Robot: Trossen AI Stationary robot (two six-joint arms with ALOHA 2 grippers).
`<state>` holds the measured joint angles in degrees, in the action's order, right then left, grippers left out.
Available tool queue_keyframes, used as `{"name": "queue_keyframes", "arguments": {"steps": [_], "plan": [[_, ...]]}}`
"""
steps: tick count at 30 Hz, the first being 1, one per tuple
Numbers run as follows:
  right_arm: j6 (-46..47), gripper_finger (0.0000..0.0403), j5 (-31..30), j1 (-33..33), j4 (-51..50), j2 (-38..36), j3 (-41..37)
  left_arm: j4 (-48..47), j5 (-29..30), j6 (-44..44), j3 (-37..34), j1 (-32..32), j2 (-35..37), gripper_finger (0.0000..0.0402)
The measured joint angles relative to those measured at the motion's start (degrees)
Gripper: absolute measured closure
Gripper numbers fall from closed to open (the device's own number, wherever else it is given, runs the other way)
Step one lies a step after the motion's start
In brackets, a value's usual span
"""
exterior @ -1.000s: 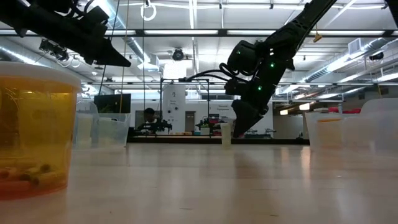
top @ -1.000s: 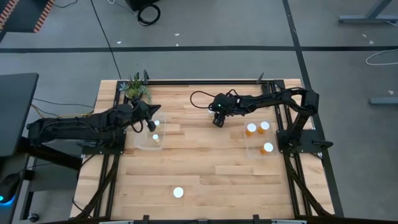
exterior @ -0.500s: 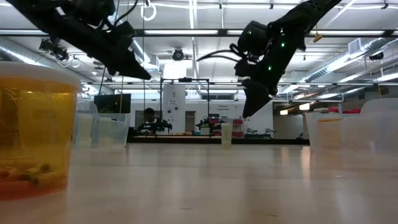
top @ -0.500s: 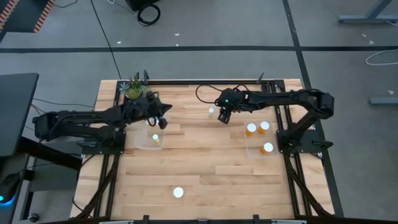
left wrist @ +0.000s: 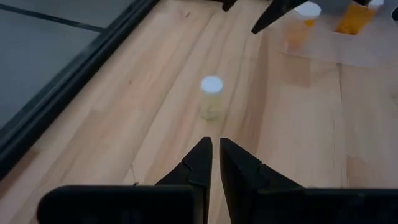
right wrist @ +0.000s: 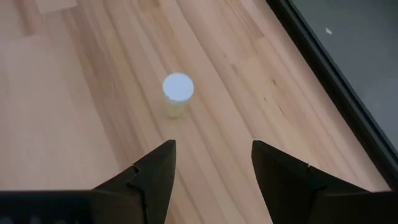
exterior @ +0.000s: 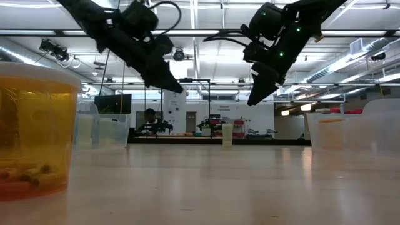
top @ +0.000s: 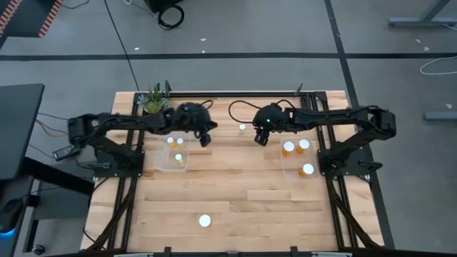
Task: Pick and place medicine bottles into bin by pill shape (circle, oval)
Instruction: Put the yellow pill bottle into the left transparent bin
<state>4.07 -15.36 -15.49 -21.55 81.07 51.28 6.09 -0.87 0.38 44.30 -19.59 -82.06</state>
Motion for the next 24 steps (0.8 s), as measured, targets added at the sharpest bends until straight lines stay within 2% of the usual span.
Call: {"name": "queue_keyframes", "arguments": {"steps": [6, 15, 19, 24], "plan": [[1.29, 0.0185, -1.11, 0.32, 1.86, -4.84, -5.71, -3.18, -4.1, 0.61, 9.08, -0.11, -8.67, 0.0361], [3.17, 0.0185, -1.93, 2.16, 7.48, -15.11, -14.48, -9.61, -6.34, 2.49, 22.31, -0.05, -20.57, 0.0355], [3.98, 0.0185, -2.77, 3.72, 8.66, -18.72, -16.37, -11.15, -7.39, 3.28, 26.49, -0.04, -25.27, 0.0332], [4.66, 0.0185, -3.29, 5.69, 10.7, -21.08, -18.19, -11.03, -8.59, 4.04, 30.56, 0.5, -29.61, 0.0284]]}}
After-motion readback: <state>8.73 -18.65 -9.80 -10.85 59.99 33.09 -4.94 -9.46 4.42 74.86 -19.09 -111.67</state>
